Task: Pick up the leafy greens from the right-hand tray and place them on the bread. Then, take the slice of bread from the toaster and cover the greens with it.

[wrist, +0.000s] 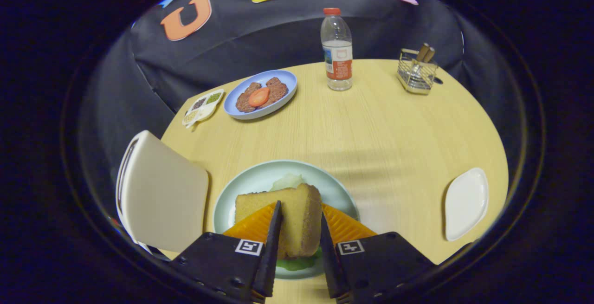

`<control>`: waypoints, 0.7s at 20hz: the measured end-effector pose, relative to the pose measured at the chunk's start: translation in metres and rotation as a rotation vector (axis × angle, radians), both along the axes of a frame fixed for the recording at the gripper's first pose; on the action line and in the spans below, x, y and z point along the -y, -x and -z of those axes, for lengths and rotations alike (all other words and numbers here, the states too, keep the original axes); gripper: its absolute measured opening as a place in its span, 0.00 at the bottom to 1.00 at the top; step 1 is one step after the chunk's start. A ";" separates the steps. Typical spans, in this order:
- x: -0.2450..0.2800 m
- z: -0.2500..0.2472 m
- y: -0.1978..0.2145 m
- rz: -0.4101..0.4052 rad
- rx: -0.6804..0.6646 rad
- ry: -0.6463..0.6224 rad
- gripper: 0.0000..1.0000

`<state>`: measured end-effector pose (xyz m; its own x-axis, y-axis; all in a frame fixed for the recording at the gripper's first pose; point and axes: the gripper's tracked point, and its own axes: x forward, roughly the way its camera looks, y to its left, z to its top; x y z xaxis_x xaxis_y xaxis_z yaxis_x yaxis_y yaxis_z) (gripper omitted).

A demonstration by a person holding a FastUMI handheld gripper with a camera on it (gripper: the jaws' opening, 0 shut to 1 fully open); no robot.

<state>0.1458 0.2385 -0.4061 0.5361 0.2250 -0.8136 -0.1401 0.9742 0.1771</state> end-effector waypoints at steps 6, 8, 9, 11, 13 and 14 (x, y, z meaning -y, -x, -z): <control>0.013 -0.014 -0.002 -0.087 0.123 0.217 0.67; 0.014 -0.022 0.002 -0.085 0.130 0.233 0.71; 0.015 -0.031 0.002 -0.082 0.146 0.236 0.74; 0.013 -0.056 0.007 -0.086 0.182 0.229 0.80; 0.010 -0.092 0.011 -0.096 0.244 0.216 0.91; 0.010 -0.114 0.013 -0.096 0.281 0.204 0.94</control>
<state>0.1330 0.2288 -0.2917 0.7294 0.1332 -0.6710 -0.2486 0.9654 -0.0786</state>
